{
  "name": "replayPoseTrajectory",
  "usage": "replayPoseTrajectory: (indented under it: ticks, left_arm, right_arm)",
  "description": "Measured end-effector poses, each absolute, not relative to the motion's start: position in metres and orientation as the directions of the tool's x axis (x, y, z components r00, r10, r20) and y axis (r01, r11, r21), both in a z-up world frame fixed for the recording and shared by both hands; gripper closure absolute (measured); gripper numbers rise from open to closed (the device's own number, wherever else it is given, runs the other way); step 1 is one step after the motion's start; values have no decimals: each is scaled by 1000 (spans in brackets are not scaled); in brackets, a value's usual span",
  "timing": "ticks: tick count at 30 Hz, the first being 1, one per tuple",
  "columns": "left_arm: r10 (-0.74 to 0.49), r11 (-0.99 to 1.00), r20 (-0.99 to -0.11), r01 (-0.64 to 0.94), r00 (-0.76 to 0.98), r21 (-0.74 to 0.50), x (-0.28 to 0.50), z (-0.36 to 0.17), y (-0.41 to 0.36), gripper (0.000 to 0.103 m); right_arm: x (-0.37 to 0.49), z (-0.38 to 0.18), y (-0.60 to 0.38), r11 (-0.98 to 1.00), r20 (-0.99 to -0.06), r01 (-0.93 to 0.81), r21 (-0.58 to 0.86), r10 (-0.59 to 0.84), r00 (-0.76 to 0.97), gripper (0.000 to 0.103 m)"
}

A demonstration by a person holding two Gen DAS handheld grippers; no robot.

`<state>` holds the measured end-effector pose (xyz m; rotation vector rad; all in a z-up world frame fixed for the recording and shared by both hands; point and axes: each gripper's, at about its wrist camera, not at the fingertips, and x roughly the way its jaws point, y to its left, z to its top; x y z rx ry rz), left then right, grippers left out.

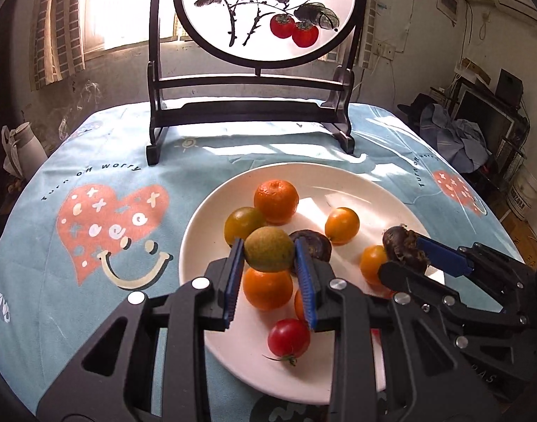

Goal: Organize fruits
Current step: 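Place both fruits on the white plate and open both tools, then grasp a small yellow fruit with the right tool while the left tool grasps a red tomato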

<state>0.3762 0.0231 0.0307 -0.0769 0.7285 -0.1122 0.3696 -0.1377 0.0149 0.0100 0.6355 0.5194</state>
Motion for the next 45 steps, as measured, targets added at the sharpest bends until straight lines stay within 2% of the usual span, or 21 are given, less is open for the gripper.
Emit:
replayPoseTrajectory:
  ticks: [1,3,5,12,18,21,27,34,42,45]
  left_arm:
    - [-126,991,-663,69,738,-111,377,30,24,64]
    - [-110,992,-658,47,745,-113,373,31,27,36]
    - [-99,993,-644,35,759,-112,367,38,29,27]
    - [-65,986,-597,-38,800,-159,325,60,50,8]
    - [-52,979,-622,-83,781,-187,283,49,63,7]
    - [-27,983,-635,-94,772,-156,263,34,63,7]
    - [-42,983,-709,-97,704,-155,246,7,67,6]
    - [43,992,-682,-114,730,-60,237,12,62,6]
    - [55,994,-676,-102,735,-30,236,16,57,6]
    - [44,993,-671,-105,740,-50,234,19,59,6]
  right_arm:
    - [372,14,-136,875,-567,-458,156,459,684,57]
    - [372,16,-136,871,-569,-468,148,462,680,56]
    - [368,21,-138,871,-564,-469,146,463,684,56]
    - [333,40,-151,854,-530,-492,170,500,685,55]
    - [296,32,-153,845,-557,-514,147,500,663,55]
    - [279,17,-149,834,-593,-535,134,500,631,47]
    - [258,-3,-133,794,-674,-597,113,503,541,46]
    - [249,-30,-108,751,-763,-660,14,435,478,46]
    - [254,-35,-102,755,-766,-655,-21,409,496,46]
    - [257,-36,-99,757,-771,-654,-14,408,489,53]
